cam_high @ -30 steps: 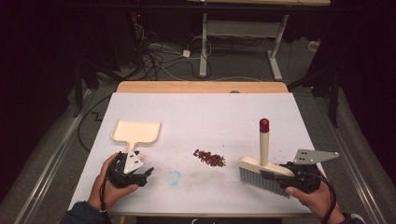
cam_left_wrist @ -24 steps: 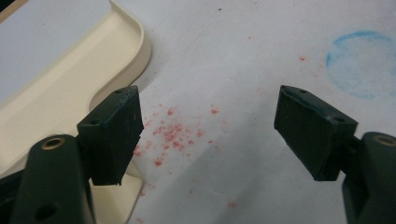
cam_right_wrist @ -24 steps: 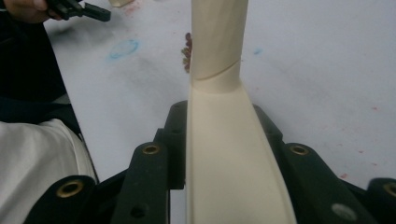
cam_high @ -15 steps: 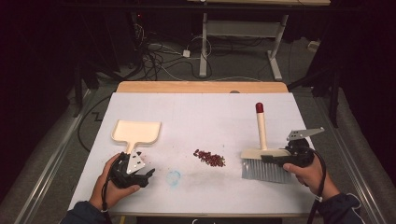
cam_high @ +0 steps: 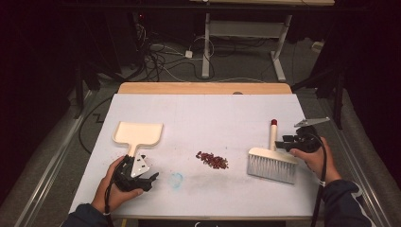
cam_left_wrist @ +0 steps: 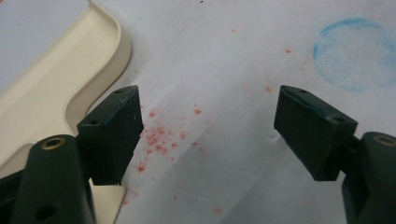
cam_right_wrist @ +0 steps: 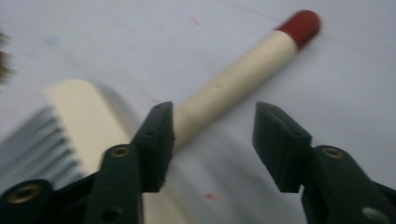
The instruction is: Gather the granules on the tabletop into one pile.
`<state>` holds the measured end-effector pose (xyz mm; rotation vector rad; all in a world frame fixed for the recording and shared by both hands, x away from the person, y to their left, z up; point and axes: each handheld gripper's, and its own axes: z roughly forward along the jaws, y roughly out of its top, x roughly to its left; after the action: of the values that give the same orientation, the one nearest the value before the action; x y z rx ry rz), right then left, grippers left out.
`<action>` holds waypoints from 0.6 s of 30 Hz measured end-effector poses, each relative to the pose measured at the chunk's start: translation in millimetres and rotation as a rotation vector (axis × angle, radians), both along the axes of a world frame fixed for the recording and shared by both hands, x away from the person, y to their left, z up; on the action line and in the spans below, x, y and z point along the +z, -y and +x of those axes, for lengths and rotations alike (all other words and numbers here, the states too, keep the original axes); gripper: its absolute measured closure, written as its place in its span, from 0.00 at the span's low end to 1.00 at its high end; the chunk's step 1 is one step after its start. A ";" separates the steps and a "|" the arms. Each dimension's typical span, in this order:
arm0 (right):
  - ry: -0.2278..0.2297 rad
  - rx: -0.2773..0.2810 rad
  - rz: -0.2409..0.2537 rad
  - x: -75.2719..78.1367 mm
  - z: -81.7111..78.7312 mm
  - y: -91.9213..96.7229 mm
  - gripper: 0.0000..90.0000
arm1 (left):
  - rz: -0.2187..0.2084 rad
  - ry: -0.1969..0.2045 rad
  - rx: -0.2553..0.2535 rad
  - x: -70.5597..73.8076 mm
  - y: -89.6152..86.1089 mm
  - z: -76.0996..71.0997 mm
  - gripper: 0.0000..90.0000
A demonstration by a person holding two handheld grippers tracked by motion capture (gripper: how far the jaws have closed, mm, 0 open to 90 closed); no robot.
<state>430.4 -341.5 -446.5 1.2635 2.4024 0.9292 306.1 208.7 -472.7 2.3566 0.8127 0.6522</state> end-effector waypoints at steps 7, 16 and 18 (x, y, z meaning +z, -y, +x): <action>0.043 -0.047 -0.094 -10.4 10.1 -13.4 0.67 | -0.002 0.001 -0.002 -0.2 0.2 0.4 0.25; 0.070 -0.074 -0.097 -7.9 7.4 -15.8 0.57 | -0.006 0.007 -0.002 0.7 -1.1 -0.2 0.25; 0.103 -0.073 -0.073 -3.9 5.1 -15.2 0.54 | -0.002 0.009 -0.001 1.1 -1.0 -0.5 0.25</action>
<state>435.6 -326.3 -450.4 1.2370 2.2745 0.8563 305.6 209.8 -471.7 2.3499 0.8081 0.6609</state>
